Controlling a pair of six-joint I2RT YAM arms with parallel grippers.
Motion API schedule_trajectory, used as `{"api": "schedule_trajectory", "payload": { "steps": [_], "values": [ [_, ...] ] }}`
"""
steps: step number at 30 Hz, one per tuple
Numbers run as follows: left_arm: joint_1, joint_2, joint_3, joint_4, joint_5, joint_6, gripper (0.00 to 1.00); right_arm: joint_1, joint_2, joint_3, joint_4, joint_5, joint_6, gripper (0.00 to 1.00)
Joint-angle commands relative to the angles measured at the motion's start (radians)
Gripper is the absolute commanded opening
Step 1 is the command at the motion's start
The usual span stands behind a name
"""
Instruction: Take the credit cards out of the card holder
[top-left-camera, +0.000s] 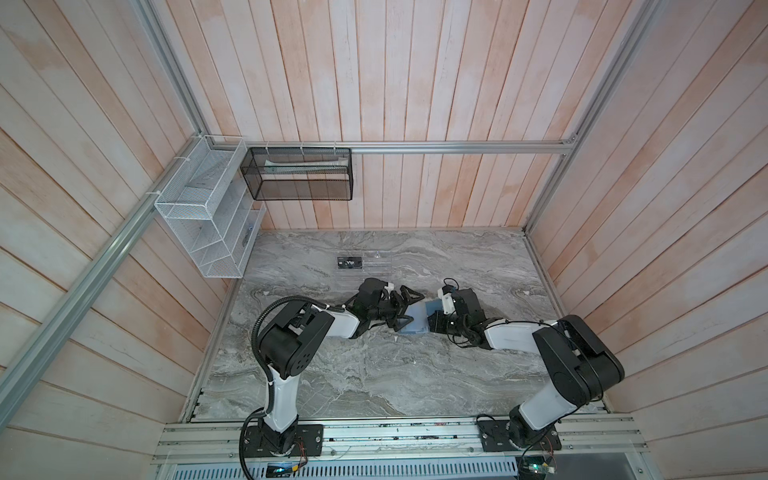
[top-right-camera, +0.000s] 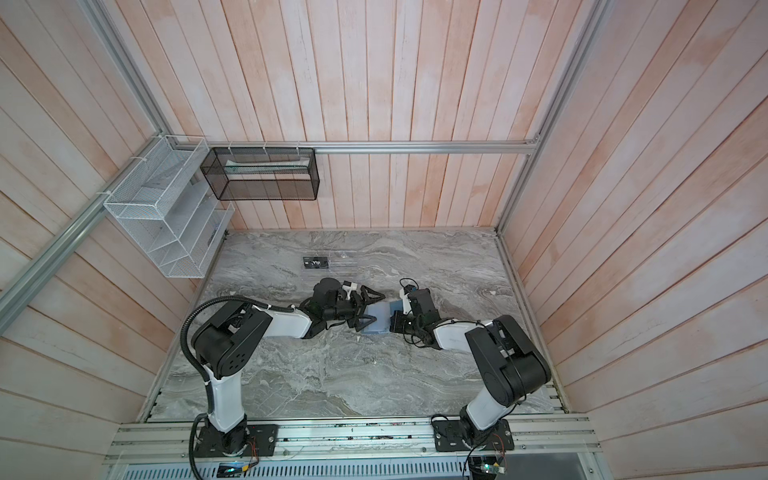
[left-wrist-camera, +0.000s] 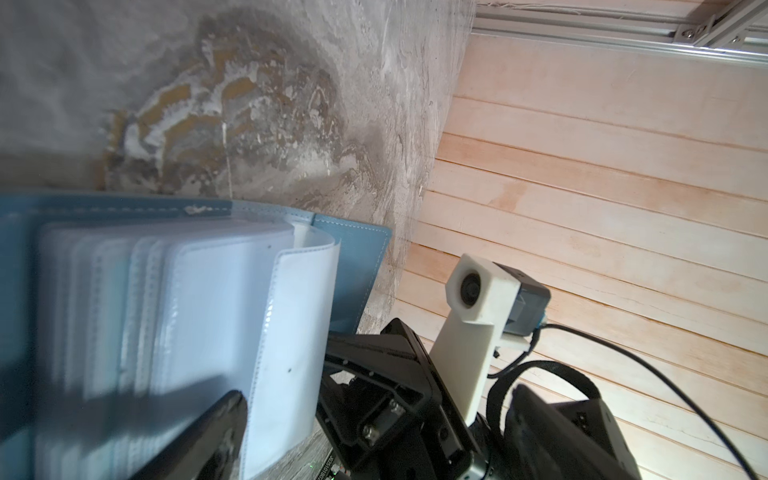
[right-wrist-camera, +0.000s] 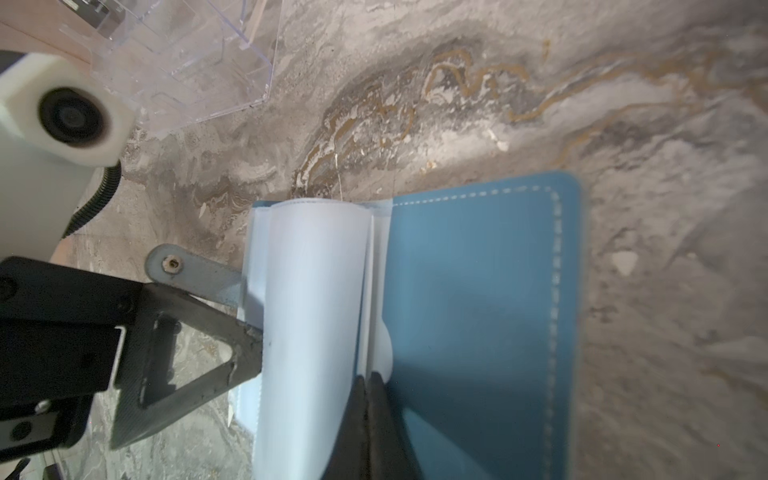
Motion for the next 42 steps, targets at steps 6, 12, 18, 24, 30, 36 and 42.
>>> {"api": "schedule_trajectory", "payload": {
  "steps": [6, 12, 18, 24, 30, 36, 42],
  "values": [
    [-0.019, 0.054, 0.061, 0.02, -0.003, -0.021, 1.0, -0.043, -0.115, -0.059, -0.023, -0.022, -0.009, 0.0],
    [-0.041, 0.091, 0.126, 0.015, -0.006, -0.034, 1.0, -0.085, -0.22, -0.092, -0.081, -0.019, -0.029, 0.0],
    [-0.061, 0.116, 0.16, 0.011, -0.007, -0.043, 1.0, -0.116, -0.271, -0.109, -0.099, -0.023, -0.034, 0.0],
    [-0.065, 0.12, 0.162, 0.023, -0.006, -0.058, 1.0, -0.117, -0.229, -0.095, -0.069, -0.077, -0.017, 0.0],
    [-0.059, 0.119, 0.144, 0.03, -0.005, -0.069, 1.0, -0.116, -0.209, -0.097, -0.027, -0.115, 0.011, 0.0],
    [-0.048, 0.117, 0.123, 0.042, -0.001, -0.077, 1.0, -0.106, -0.179, -0.098, 0.018, -0.138, 0.026, 0.0],
    [0.006, 0.039, 0.083, -0.031, 0.0, -0.016, 1.0, -0.106, -0.093, -0.087, 0.07, -0.146, 0.035, 0.0]
  ]
}}
